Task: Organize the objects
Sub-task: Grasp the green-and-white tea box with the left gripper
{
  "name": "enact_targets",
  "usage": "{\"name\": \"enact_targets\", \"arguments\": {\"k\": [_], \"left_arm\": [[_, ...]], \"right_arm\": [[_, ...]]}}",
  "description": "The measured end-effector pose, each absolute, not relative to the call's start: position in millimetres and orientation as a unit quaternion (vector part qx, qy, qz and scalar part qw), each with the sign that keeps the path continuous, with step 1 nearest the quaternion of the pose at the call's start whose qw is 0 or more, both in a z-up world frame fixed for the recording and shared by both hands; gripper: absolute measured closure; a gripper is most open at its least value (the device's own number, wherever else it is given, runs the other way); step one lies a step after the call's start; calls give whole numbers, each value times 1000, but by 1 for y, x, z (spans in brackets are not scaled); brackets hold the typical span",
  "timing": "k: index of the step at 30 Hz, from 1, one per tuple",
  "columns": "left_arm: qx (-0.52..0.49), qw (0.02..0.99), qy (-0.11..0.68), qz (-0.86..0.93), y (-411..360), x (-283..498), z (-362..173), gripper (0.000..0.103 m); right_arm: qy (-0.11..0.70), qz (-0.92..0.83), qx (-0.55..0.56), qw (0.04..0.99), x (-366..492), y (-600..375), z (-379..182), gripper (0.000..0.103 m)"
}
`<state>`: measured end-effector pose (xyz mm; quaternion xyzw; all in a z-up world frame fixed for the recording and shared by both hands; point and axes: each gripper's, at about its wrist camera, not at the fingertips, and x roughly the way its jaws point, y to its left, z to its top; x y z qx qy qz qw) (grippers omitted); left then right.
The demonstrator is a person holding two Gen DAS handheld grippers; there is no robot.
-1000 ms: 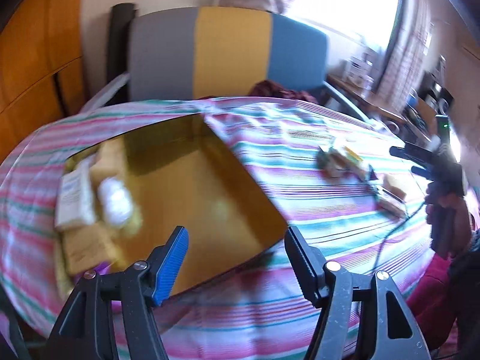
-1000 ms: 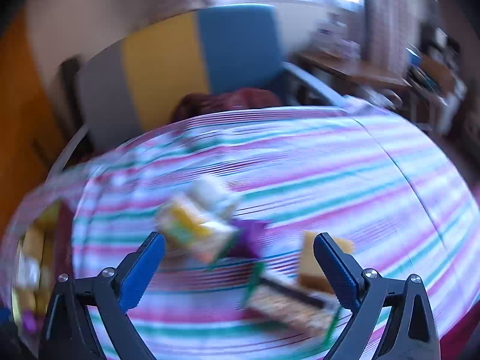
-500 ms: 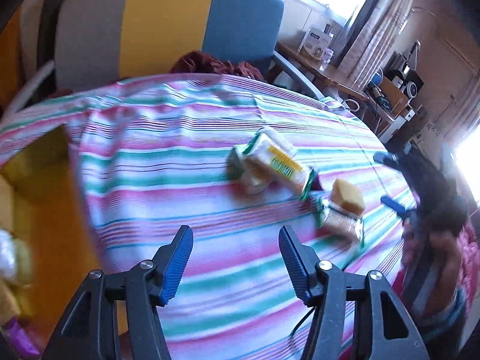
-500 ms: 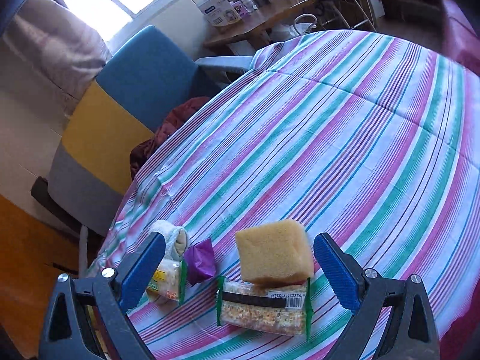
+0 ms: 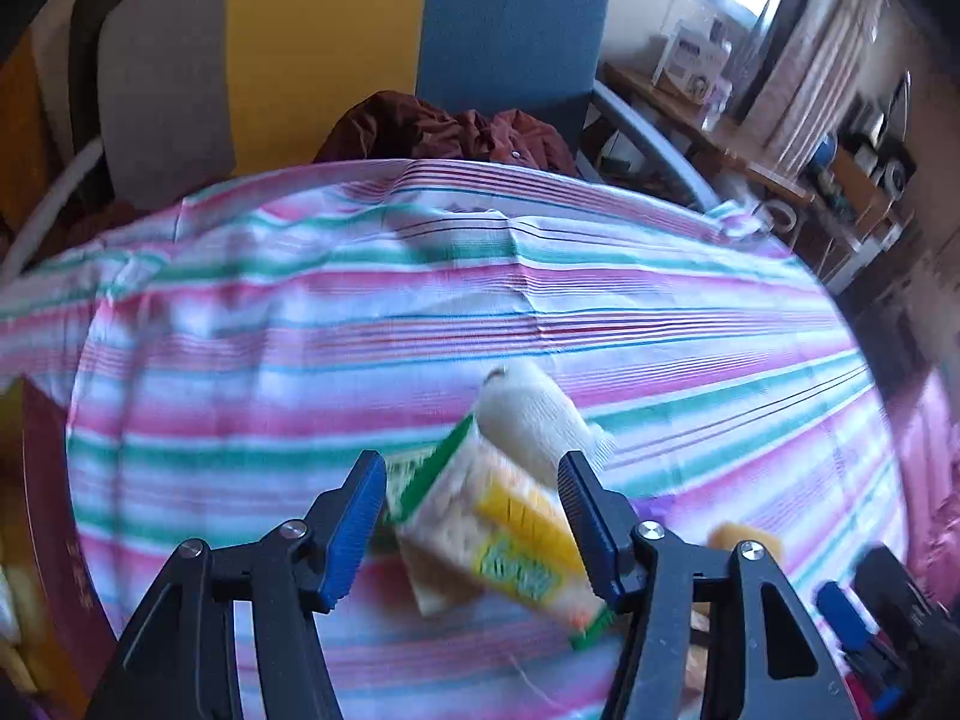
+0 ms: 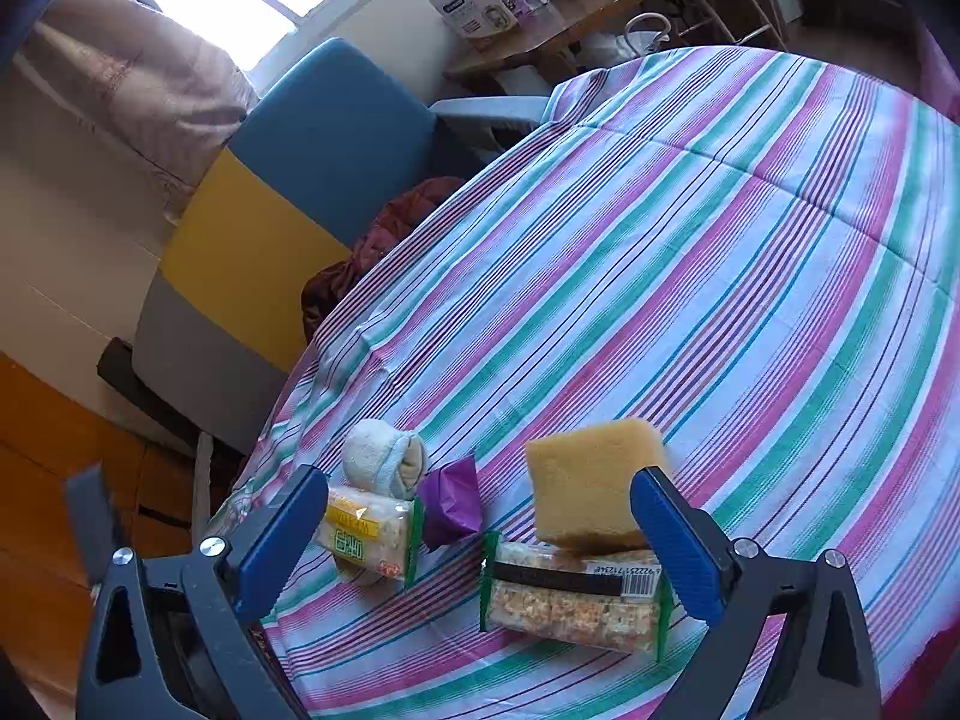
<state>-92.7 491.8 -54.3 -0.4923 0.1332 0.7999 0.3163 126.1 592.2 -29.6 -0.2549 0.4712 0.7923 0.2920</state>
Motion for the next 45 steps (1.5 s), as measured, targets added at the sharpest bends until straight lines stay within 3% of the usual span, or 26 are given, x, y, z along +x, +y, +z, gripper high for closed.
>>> {"name": "enact_targets", "arguments": {"k": [9,24,31,40,45], "left_arm": [[-438,332,242,800,469,-59,-74,45],[-505,376,160,760,342,-27,-81,45],[-484,392,138,770,308,-16,-55,45],[-461,397,179,773,313,-28,-39,45],[-551,410,82,722,323,-45,-50,45]], "right_arm": [[494,783,-261,275,125,598,-38,1],[469,783,-295,283,116,592,-43,0],[460,787,-307,274,112,589,-42,0],[450,794,-320,255,105,582,-41,0],[454,792,-318,256,105,582,-40,0]]}}
